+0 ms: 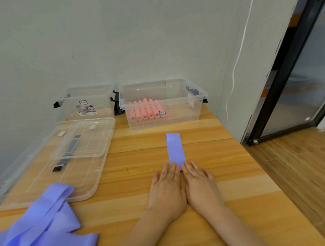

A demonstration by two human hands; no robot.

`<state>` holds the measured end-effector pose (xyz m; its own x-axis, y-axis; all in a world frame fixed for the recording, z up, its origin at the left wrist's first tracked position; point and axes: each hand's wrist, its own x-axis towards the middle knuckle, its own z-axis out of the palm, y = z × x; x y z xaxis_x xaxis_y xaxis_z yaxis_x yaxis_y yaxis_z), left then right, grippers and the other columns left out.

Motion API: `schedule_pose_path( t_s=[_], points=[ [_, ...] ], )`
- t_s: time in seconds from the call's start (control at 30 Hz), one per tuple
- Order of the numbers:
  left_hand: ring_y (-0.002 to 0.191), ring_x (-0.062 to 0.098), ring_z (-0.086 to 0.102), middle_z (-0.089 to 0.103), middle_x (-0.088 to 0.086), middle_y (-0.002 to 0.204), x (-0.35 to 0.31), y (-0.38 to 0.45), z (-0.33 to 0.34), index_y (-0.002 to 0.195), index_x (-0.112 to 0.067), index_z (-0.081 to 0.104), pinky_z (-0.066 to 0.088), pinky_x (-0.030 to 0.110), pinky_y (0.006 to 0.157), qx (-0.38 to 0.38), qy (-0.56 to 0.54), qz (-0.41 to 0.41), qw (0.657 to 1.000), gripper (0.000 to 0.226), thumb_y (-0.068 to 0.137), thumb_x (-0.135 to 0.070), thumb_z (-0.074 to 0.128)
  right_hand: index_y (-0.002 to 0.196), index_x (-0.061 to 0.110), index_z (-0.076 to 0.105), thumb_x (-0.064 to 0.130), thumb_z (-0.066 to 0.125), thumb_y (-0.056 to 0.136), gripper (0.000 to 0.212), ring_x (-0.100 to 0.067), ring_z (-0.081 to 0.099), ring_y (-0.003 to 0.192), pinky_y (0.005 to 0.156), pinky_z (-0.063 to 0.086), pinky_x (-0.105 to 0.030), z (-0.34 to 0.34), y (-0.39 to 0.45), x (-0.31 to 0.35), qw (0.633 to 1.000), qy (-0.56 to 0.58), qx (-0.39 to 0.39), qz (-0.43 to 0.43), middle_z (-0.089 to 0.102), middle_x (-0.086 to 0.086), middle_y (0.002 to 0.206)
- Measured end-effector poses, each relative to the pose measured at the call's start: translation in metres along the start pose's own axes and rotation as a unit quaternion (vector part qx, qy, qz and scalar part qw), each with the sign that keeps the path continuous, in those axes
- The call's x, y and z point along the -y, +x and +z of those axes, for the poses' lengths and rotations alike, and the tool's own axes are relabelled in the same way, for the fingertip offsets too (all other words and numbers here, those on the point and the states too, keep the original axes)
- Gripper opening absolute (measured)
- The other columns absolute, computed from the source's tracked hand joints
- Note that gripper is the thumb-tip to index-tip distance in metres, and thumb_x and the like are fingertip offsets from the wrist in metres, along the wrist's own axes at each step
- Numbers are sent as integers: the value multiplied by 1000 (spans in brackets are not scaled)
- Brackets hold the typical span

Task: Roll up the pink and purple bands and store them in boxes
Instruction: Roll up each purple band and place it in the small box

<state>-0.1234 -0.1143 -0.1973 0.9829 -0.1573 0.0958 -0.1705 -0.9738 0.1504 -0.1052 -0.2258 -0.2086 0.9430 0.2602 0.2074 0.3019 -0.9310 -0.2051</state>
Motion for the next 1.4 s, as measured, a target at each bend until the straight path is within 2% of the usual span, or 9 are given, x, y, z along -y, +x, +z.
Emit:
schedule_pose_path(
  t_s=[0.23, 0.37, 0.47, 0.63, 0.87, 1.0, 1.13, 1.27, 1.4],
  points=[
    [109, 18, 61, 68, 1, 111, 2, -2, 10, 104, -10, 72, 52, 42, 82, -3, 16, 21, 1000, 58, 71, -34, 31, 99, 13, 73, 30, 32, 67, 55, -14, 67, 98, 73, 55, -32, -2, 0, 0, 999, -8, 34, 6, 70, 1, 106],
    [144, 20, 5, 11, 5, 156, 0, 5, 0, 147, -8, 16, 7, 41, 115, 73, 6, 31, 997, 96, 61, -41, -11, 133, -4, 43, 39, 9, 69, 85, -28, 42, 130, 110, 19, -37, 4, 2, -1, 1000, 14, 18, -14, 41, -21, 140],
    [144, 16, -4, -3, 2, 156, 3, 5, 0, 148, -11, 3, 0, 36, 115, 56, -12, 29, 998, 99, 56, -43, -16, 147, 5, 8, 43, -9, 66, 91, -17, 7, 144, 107, -11, -21, -1, 2, -2, 998, 24, 60, -25, 5, -12, 156],
    [111, 19, 60, 63, 8, 120, 4, 1, 10, 110, -6, 68, 50, 39, 86, 6, 6, 31, 999, 60, 72, -32, 29, 138, -5, 35, 41, 0, 67, 91, -27, 34, 135, 112, 22, -34, -1, 10, 0, 1000, 6, 19, -13, 33, -20, 146],
    [143, 15, -7, -5, 2, 157, 4, 10, 0, 149, -12, 1, -4, 37, 114, 46, -20, 17, 999, 101, 54, -43, -15, 109, 6, 68, 35, 29, 70, 62, -17, 64, 106, 82, 52, -34, -5, 9, -1, 997, -5, 78, 7, 65, -6, 118],
    [144, 18, 3, 4, 2, 156, 8, 13, 2, 148, -9, 11, 6, 42, 115, 37, -1, 25, 999, 96, 60, -43, -9, 146, 6, 18, 38, 18, 88, 66, -16, 16, 142, 114, 16, -35, 1, 14, -4, 996, -1, 84, -18, 14, -6, 155],
    [114, 20, 58, 62, 7, 122, 8, 11, 9, 112, -7, 67, 49, 43, 87, 0, 29, 52, 998, 62, 71, -34, 30, 148, 10, 6, 42, -14, 63, 93, -12, 5, 143, 114, 5, -24, 0, 23, -9, 996, 8, 88, -25, 4, -5, 157],
    [144, 19, 5, 7, 7, 155, 8, 17, 5, 147, -5, 14, 3, 39, 115, 42, -1, 49, 998, 94, 63, -42, -9, 148, 10, 6, 42, -16, 62, 94, -11, 4, 143, 113, 2, -21, 4, 24, -13, 996, 25, 83, -32, 4, -5, 157],
    [144, 18, -5, 2, 5, 157, 10, 32, 2, 148, -10, 4, -6, 38, 114, 47, 12, 56, 997, 101, 55, -44, -17, 148, 11, 3, 43, -14, 66, 90, -8, 0, 143, 113, 1, -23, 5, 21, -10, 995, 36, 94, -22, -1, -2, 157]
  ],
)
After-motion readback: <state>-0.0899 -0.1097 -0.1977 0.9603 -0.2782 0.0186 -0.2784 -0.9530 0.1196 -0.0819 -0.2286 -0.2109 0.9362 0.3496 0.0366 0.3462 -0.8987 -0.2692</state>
